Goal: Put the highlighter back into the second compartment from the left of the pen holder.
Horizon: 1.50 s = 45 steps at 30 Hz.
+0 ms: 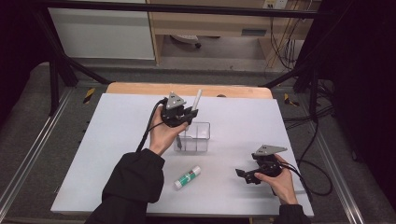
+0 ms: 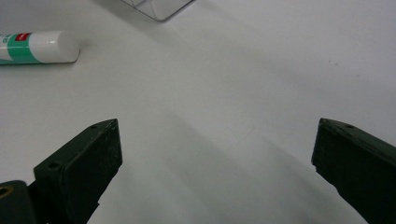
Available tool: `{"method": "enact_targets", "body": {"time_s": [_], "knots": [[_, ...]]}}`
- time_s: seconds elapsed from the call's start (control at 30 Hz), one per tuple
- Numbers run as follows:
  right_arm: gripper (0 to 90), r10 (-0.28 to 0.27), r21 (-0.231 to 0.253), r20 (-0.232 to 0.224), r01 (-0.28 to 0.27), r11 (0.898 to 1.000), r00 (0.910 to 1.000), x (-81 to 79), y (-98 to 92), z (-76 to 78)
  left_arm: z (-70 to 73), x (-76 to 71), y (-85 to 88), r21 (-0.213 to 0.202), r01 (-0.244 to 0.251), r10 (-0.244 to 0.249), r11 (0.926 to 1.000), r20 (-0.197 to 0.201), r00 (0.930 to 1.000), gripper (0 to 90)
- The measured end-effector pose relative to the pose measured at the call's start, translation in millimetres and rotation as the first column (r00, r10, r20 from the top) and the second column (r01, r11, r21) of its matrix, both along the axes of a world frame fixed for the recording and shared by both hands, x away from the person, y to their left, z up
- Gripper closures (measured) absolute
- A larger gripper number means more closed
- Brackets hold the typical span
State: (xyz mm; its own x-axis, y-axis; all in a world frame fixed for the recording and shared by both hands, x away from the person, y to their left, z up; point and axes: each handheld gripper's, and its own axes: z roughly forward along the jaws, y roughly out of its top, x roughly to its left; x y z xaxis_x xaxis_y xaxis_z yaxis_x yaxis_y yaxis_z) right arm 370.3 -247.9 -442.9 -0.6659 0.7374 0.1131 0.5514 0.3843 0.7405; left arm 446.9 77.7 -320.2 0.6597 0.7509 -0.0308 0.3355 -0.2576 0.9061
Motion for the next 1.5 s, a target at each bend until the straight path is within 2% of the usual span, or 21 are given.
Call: {"method": "enact_targets", "body": {"time_s": [0.27,0.63,0.8,1.5], "knots": [[2.4,0.002,0.0,0.001,-0.002,1.0,1.0,-0.3,0.1,-0.1,-15.0,7.1,-9.7,0.003,0.009,-0.009,0.9999,0.001,1.0,78.1],[2.6,0.006,-0.01,-0.001,-0.006,1.0,1.0,-0.3,1.2,-1.6,-36.2,8.7,-10.3,-0.003,0.03,-0.03,0.9995,-0.025,0.9992,78.1],[2.6,0.013,-0.019,-0.001,-0.013,1.0,0.9999,0.3,1.7,-2.7,-44.1,6.8,-7.7,0.013,0.037,-0.037,0.9992,-0.032,0.9988,78.1],[2.6,0.019,-0.021,-0.013,-0.019,1.0,0.9997,-0.4,2.7,-3.5,-66.2,3.2,-0.3,0.04,0.038,-0.036,0.9985,-0.065,0.9973,78.1]]}}
